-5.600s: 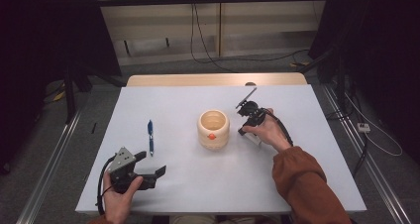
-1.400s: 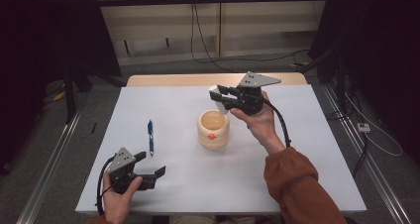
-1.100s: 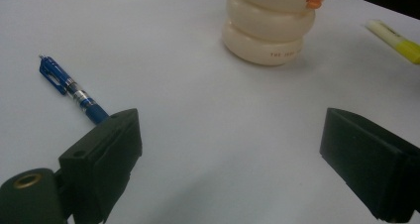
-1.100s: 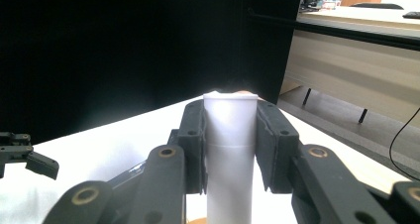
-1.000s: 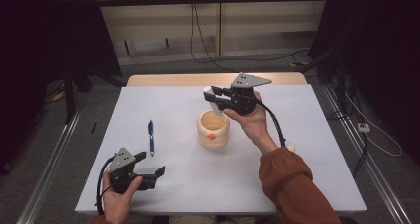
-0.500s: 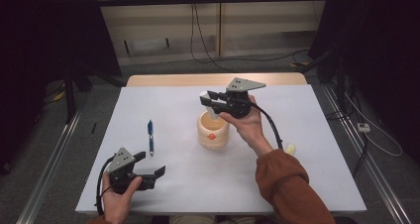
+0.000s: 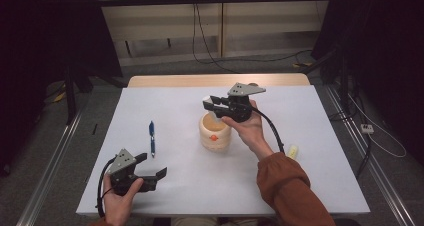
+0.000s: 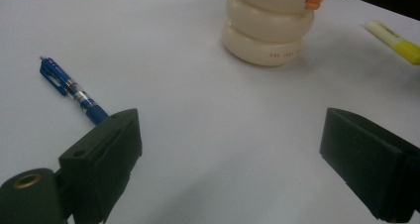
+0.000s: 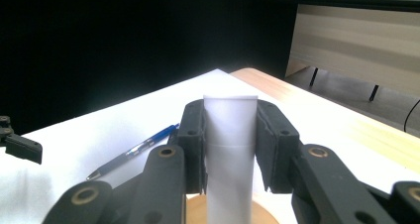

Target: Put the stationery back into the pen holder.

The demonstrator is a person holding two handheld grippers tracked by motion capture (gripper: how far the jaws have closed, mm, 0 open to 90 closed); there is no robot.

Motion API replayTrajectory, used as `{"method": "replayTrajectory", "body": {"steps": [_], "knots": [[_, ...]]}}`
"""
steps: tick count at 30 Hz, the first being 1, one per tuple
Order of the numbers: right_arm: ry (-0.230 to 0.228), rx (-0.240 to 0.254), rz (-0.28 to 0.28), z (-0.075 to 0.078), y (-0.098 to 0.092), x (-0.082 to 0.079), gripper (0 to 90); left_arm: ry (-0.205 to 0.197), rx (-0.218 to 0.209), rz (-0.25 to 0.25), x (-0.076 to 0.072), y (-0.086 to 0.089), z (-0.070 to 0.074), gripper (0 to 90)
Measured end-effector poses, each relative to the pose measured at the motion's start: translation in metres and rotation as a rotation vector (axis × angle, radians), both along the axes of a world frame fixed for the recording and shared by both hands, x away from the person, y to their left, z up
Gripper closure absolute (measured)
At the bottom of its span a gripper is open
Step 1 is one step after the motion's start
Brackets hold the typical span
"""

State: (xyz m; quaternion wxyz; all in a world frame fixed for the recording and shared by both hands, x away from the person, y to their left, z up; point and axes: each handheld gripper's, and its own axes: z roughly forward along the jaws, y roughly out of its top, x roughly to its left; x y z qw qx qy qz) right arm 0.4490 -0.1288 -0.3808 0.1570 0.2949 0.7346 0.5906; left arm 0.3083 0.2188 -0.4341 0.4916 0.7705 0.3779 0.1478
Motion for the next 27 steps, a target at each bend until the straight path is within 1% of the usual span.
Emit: {"method": "replayTrajectory", "body": {"steps": [4,7,13,18,23,24,27], "knots": [[0.008,-0.004,0.000,-0.003,0.000,0.001,67.7,-0.002,0.000,0.002,0.000,0.000,0.000,9.1],[0.007,0.004,0.000,-0.005,-0.001,0.000,67.7,-0.001,0.001,0.001,0.000,0.000,0.000,9.1],[0.025,-0.002,-0.007,-0.014,-0.003,0.000,67.6,-0.001,0.001,0.000,0.000,0.000,0.000,9.1],[0.031,-0.005,-0.009,-0.017,-0.004,0.000,67.6,-0.001,0.001,0.000,0.000,0.000,0.000,9.1],[0.047,-0.013,-0.012,-0.019,-0.005,0.000,67.3,-0.001,0.000,0.001,0.000,0.000,0.000,9.1],[0.052,-0.013,-0.013,-0.019,-0.005,0.000,67.0,-0.001,0.000,0.000,0.000,0.000,0.000,9.1],[0.067,-0.006,-0.016,-0.020,-0.007,0.001,61.4,-0.001,0.000,0.000,0.000,0.000,0.000,9.1]]}}
